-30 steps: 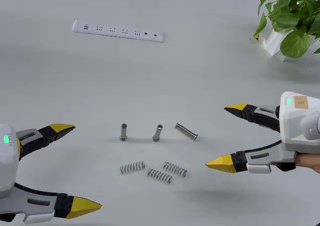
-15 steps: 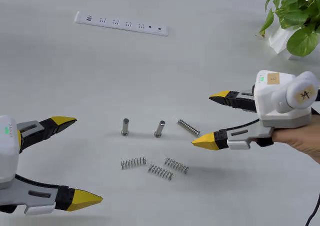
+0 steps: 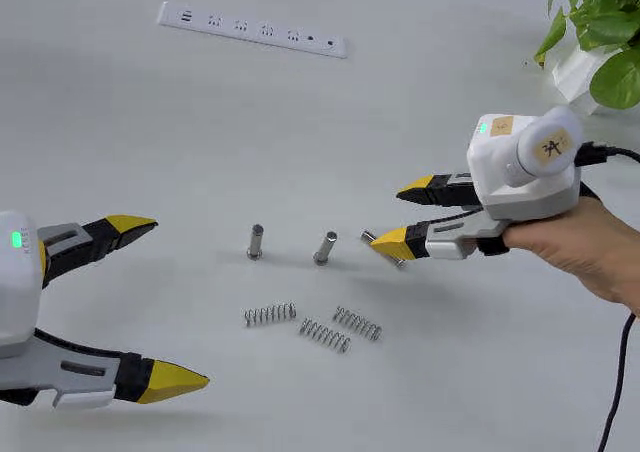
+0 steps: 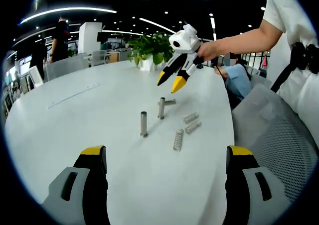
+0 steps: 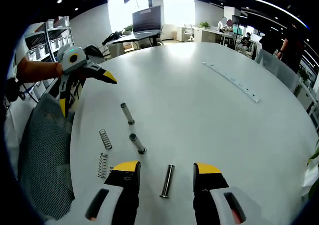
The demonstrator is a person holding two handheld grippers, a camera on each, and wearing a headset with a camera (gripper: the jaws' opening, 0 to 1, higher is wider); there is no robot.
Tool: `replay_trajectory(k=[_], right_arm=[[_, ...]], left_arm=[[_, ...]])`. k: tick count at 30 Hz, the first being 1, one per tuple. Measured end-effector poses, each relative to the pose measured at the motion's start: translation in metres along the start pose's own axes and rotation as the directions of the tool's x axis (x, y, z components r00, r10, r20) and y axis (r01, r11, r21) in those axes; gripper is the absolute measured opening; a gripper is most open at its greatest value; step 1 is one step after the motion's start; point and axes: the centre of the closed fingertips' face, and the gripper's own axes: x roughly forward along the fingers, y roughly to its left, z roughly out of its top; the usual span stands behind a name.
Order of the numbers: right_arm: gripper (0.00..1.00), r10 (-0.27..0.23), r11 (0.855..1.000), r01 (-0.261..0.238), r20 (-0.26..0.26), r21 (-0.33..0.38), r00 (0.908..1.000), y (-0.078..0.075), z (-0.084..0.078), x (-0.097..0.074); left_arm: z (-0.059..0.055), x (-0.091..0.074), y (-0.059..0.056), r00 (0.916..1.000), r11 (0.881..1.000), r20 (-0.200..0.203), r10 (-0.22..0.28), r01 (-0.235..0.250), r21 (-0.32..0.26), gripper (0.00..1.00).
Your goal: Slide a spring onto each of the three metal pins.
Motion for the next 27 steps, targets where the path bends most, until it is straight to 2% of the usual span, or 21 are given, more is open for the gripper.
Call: replay_trajectory(k=[1,5,9,14,21,27], right_arm=[[0.38,0.000,1.000,0.000,-0.009,0.001,1.0000,-0.004,0.000,0.005],[0.29,0.005,1.000,-0.004,-0.049,0.006,0.9988,-0.003,-0.002,0.013],[0.25,0.014,1.000,-0.014,-0.103,-0.002,0.9946,-0.015,-0.010,0.022],[0.18,0.016,1.000,-0.017,-0.149,-0.002,0.9887,-0.015,-0.016,0.028],[0.15,0.027,1.000,-0.026,-0.211,0.008,0.9772,-0.015,-0.026,0.033],[0.13,0.037,0.999,-0.034,-0.240,0.015,0.9701,-0.014,-0.031,0.037]], left_arm=[[0.000,0.000,0.000,1.0000,1.000,-0.001,0.000,0.000,-0.001,0.99],[-0.001,0.002,0.000,1.0000,1.000,0.002,-0.002,0.002,-0.005,0.99],[0.000,0.003,0.001,1.0000,1.000,0.008,0.001,-0.001,-0.011,0.99],[0.001,0.004,0.002,0.9999,1.000,0.014,0.005,-0.005,-0.014,0.99],[0.001,0.004,0.003,0.9999,1.000,0.013,0.003,-0.003,-0.014,0.99],[0.001,0.005,0.004,0.9999,1.000,0.016,0.003,-0.003,-0.015,0.99]])
